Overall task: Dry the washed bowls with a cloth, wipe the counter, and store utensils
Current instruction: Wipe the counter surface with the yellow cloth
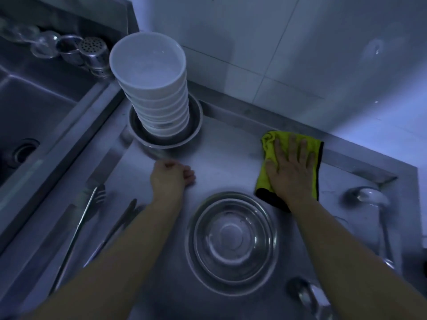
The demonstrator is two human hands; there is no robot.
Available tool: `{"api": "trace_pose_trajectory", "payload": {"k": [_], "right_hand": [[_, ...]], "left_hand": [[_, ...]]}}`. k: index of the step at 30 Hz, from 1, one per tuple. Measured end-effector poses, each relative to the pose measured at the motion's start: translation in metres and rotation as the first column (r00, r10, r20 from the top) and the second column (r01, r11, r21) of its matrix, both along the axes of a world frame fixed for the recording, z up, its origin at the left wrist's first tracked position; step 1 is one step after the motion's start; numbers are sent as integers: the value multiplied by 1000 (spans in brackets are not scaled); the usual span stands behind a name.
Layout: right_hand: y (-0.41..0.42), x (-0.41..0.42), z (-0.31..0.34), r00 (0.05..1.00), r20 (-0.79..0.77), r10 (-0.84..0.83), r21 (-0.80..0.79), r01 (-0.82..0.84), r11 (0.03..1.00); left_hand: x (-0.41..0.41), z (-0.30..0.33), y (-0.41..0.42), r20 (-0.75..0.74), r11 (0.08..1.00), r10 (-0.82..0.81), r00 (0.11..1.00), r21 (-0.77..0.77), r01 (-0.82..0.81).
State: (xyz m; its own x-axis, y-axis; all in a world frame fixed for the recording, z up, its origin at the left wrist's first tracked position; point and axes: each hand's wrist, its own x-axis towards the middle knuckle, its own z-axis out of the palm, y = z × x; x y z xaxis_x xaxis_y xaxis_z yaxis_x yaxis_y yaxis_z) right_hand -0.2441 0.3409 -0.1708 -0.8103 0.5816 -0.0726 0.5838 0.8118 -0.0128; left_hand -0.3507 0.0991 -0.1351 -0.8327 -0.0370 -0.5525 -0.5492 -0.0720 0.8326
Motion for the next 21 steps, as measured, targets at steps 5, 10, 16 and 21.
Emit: {"api": "trace_pose_trajectory", "payload": {"k": [5, 10, 16, 21], "right_hand": [[-3, 22, -1, 969, 31, -244, -34, 245, 969], [-46, -4, 5, 923, 76, -377, -93, 383, 919], [-121, -42, 2, 992, 34, -124, -104, 127, 986], [-196, -57, -8, 999, -35, 38, -88, -41, 995]], "left_hand": [[21, 3, -5, -97, 980, -185, 978, -86, 177], [21, 10, -55, -225, 934, -281, 933, -288, 212], [20, 23, -125, -308, 963, -203, 929, -234, 133], [9, 32, -162, -384, 946, -263, 885, -280, 160]]}}
